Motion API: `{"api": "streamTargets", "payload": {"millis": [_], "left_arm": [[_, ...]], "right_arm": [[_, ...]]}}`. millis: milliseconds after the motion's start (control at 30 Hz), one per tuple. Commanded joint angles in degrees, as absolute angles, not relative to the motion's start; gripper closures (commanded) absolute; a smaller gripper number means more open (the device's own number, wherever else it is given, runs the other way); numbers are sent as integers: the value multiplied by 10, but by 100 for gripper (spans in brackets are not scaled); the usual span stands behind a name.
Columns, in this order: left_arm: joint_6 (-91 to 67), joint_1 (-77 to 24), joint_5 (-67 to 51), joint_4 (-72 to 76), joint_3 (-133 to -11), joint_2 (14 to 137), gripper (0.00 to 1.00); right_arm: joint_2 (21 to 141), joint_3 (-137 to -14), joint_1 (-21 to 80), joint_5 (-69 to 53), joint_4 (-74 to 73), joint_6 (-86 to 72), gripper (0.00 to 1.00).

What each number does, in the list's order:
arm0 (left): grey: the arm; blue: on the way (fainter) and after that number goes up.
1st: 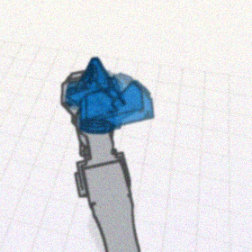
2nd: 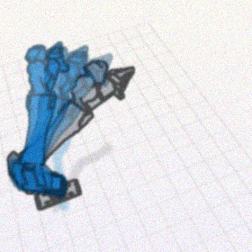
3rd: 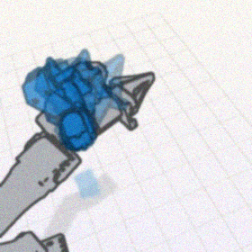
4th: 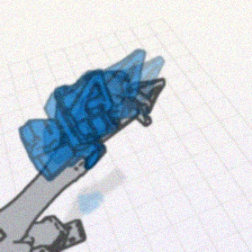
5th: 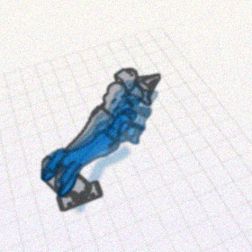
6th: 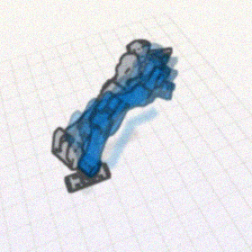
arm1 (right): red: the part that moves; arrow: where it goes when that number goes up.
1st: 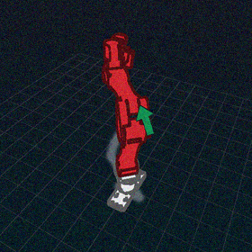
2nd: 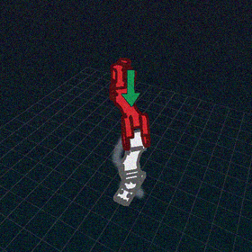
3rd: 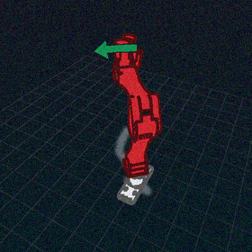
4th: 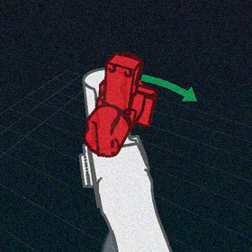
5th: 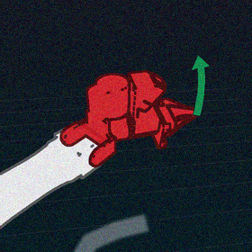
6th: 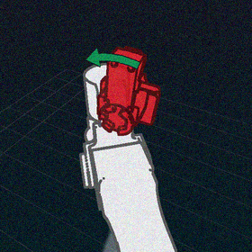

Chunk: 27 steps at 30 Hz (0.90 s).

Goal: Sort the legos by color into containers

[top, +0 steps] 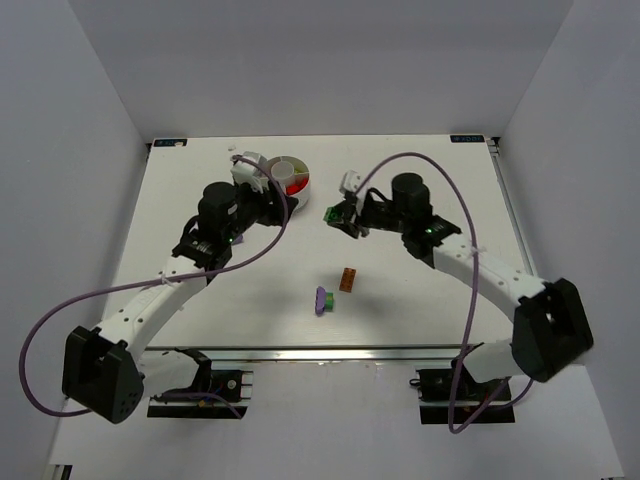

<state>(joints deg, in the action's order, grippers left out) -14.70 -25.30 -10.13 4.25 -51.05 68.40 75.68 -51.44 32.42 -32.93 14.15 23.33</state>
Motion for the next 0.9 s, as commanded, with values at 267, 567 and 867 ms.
{"api": "streamTargets", "payload": {"millis": [267, 567, 867], "left_arm": [[-59, -242, 218, 81, -458, 538, 28], [-52, -227, 222, 81, -457, 533, 28], [-53, -219, 218, 84, -454, 526, 28]], "right_arm": [[1105, -1029, 430, -144, -154, 238, 100], [1286, -1208, 502, 54, -150, 221, 100], [1317, -1210, 503, 103, -116, 228, 100]]}}
